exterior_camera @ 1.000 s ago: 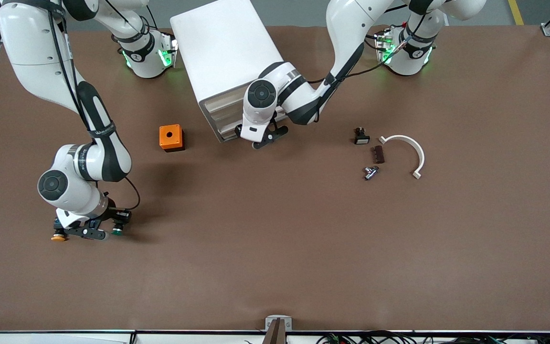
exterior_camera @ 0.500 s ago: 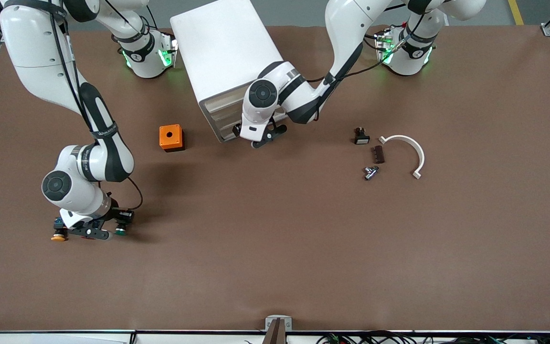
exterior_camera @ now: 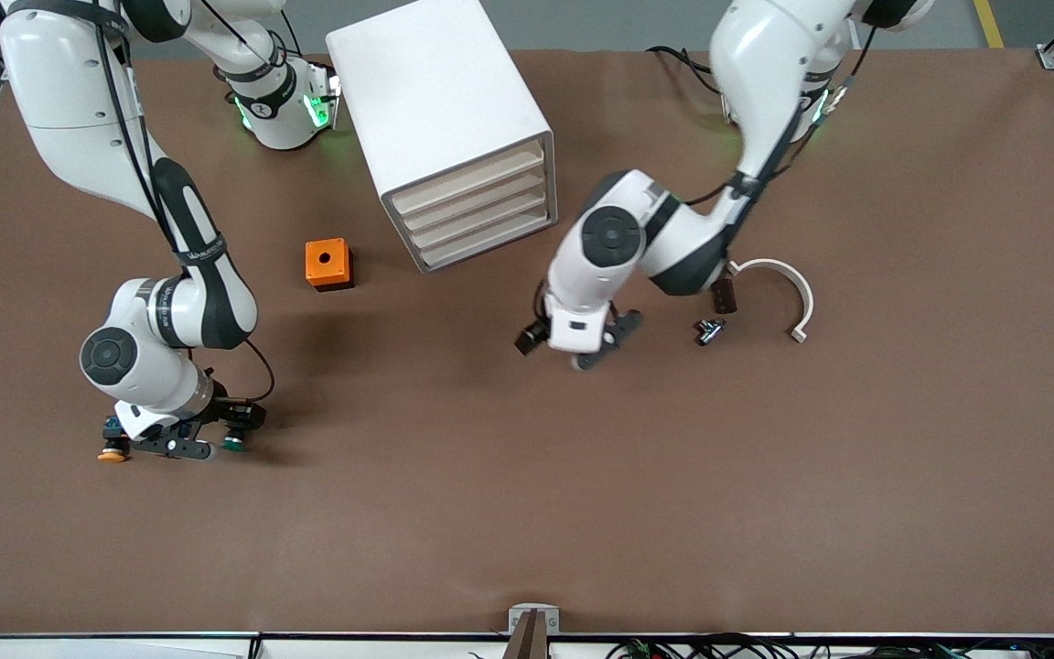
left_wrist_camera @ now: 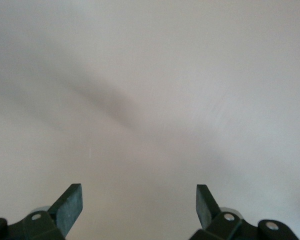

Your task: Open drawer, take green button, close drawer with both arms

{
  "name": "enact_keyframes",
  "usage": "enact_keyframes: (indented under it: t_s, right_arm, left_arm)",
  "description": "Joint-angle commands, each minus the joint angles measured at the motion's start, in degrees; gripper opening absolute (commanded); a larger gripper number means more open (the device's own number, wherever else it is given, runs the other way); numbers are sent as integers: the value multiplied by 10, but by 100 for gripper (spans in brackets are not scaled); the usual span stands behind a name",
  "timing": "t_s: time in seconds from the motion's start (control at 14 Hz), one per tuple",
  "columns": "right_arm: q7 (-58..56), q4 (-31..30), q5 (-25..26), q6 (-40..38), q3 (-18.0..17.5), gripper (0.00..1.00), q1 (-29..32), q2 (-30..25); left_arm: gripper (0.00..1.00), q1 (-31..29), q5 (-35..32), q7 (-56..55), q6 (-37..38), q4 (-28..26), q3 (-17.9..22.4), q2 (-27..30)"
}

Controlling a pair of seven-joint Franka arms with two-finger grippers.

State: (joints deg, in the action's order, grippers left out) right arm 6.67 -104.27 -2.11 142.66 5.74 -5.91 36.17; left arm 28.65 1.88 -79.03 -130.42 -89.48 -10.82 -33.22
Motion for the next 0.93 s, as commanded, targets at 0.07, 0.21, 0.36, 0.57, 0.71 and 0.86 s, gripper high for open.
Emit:
enact_keyframes:
  t_s: [0.07, 0.21, 0.36, 0.57, 0.71, 0.86]
  right_arm:
    - [-42, 24, -1, -77, -4, 100, 10, -41]
    - [-44, 37, -1, -141, -4, 100, 18, -70]
    - [-66, 35, -1, -200, -4, 100, 34, -111]
    - [-86, 35, -1, -303, -3, 100, 55, -177]
    - [-86, 35, -1, -366, -2, 100, 58, -226]
    - [-87, 35, 0, -406, -3, 100, 57, -272]
  left_arm:
    - [100, -91, -45, 60, 63, 5, -5, 80]
    - [100, -143, -45, 146, 119, 17, -5, 115]
    - [100, -186, -45, 229, 200, 37, -6, 154]
    - [100, -248, -38, 341, 268, 55, -10, 198]
    - [100, -274, -43, 398, 296, 55, -9, 216]
    - [100, -279, -44, 460, 324, 51, 3, 239]
